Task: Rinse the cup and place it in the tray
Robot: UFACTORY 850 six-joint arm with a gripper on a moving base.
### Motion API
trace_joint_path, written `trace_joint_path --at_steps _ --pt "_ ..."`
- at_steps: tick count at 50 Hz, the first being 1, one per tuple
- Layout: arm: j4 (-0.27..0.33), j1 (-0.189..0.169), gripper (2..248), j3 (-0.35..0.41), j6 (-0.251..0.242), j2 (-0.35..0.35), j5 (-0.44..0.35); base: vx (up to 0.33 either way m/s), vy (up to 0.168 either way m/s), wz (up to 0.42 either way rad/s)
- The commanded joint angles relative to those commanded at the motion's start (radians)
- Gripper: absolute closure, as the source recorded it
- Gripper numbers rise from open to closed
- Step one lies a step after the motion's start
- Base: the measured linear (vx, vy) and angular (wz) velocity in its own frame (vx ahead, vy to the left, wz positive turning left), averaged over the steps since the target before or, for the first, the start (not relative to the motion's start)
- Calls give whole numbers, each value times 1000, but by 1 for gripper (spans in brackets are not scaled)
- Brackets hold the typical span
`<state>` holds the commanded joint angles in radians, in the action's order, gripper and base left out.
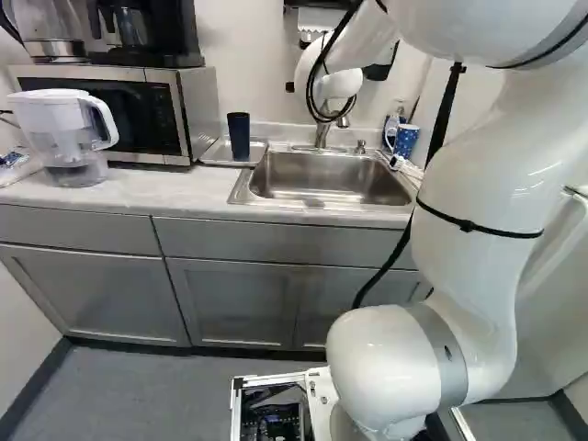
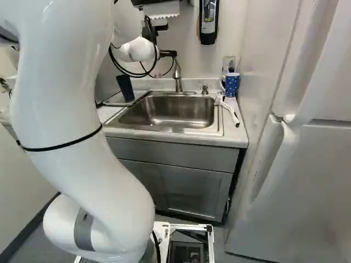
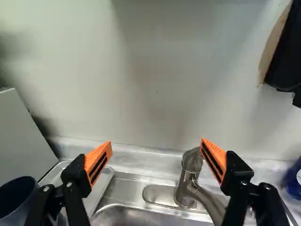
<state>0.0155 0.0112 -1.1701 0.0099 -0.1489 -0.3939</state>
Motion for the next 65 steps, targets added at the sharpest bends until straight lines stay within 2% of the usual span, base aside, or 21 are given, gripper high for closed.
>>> trace_joint_path --at_steps 33,50,65 --pt "0 -5 3 83 0 79 24 0 0 0" --pt "0 -39 3 149 0 144 27 0 0 0" --pt "0 -75 3 208 0 203 65 0 0 0"
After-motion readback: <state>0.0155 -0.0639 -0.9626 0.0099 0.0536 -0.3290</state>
